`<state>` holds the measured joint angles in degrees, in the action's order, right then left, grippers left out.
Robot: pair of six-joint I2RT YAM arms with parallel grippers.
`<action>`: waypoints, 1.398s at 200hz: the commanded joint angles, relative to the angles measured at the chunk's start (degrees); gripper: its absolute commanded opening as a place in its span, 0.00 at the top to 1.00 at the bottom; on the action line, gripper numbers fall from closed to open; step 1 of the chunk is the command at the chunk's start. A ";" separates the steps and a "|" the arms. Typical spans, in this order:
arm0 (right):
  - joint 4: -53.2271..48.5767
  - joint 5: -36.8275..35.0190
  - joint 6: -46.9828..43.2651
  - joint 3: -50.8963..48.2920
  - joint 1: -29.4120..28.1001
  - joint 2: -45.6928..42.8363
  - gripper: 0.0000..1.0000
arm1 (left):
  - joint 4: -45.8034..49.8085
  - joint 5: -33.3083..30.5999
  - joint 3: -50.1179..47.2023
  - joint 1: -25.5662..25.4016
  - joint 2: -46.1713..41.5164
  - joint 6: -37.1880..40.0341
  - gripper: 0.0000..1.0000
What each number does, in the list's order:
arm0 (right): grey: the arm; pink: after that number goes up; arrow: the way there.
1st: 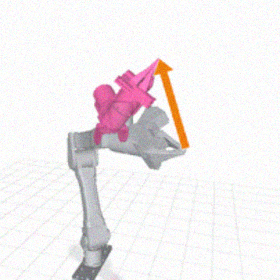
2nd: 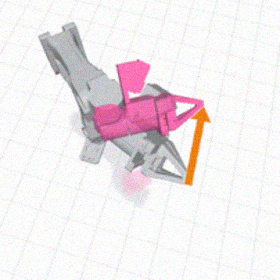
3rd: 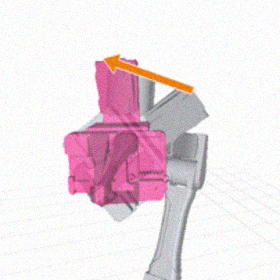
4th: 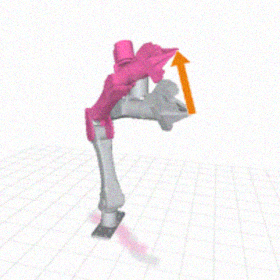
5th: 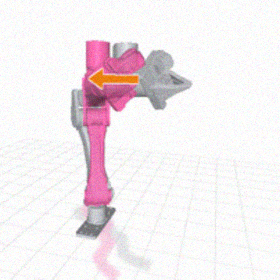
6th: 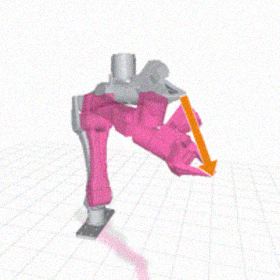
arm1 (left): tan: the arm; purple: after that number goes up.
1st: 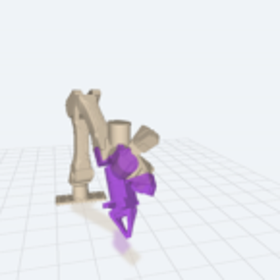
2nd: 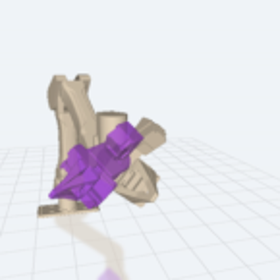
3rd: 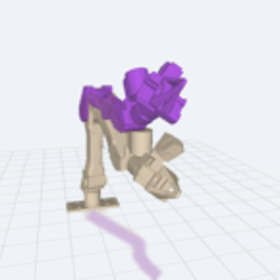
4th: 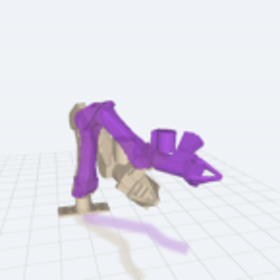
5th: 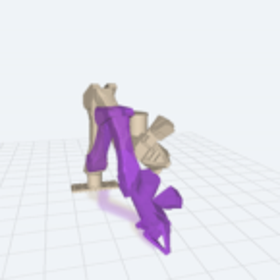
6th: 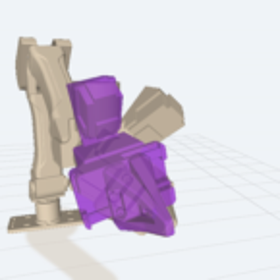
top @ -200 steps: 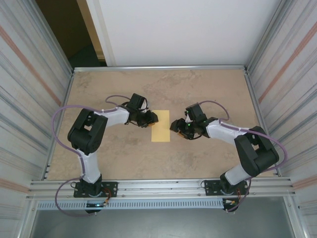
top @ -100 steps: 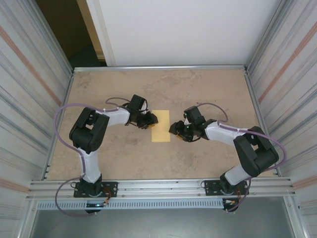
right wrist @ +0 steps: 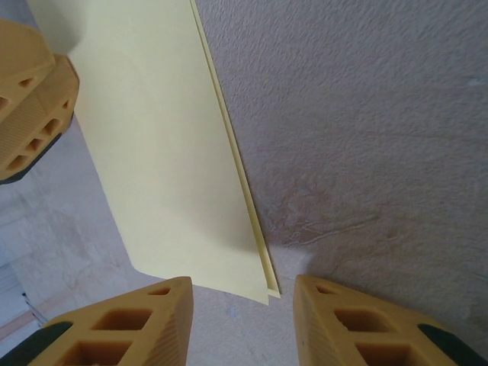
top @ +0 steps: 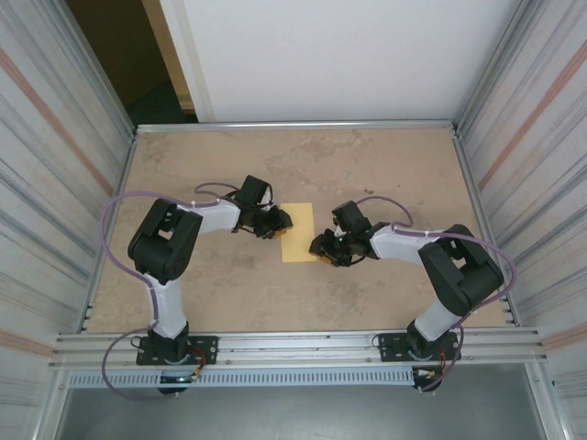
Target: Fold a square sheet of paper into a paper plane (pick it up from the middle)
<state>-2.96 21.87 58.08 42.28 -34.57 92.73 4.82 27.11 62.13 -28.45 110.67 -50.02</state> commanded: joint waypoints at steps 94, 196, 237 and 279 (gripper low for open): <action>-1.72 1.18 -0.58 2.96 -0.83 2.80 0.71 | 5.11 -2.07 -1.88 0.42 1.74 -0.59 0.72; -5.26 -0.55 -1.64 3.95 -1.52 2.26 0.69 | 4.94 -1.77 -1.79 0.85 2.09 -0.52 0.72; -2.82 1.50 -2.01 4.16 -1.60 3.31 0.74 | 4.94 -1.55 -1.57 0.85 2.31 -0.43 0.72; -0.88 0.51 -1.59 3.58 -1.60 2.20 0.76 | 4.82 -1.25 -1.67 0.85 2.45 -0.43 0.72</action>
<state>-4.95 22.70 57.41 45.15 -35.77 95.29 4.75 27.44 62.13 -28.12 110.69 -50.02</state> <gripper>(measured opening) 0.247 0.278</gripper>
